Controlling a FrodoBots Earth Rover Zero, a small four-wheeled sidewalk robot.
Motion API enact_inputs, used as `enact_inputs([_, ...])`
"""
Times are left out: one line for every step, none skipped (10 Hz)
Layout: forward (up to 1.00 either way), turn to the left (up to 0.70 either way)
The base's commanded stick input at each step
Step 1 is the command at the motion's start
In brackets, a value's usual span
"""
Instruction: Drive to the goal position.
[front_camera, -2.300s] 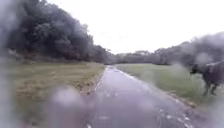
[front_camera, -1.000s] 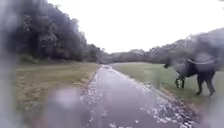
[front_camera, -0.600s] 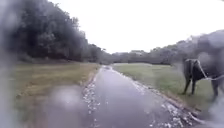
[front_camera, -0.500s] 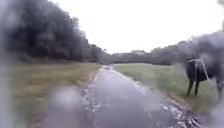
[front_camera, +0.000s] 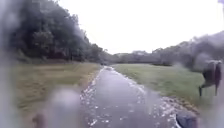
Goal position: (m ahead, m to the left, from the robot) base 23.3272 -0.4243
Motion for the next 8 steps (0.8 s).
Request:
enact_inputs([0.85,0.00])
enact_inputs([0.85,0.00])
enact_inputs([0.85,0.00])
enact_inputs([0.85,0.00])
enact_inputs([0.85,0.00])
enact_inputs([0.85,0.00])
enact_inputs([0.85,0.00])
enact_inputs([0.85,-0.07])
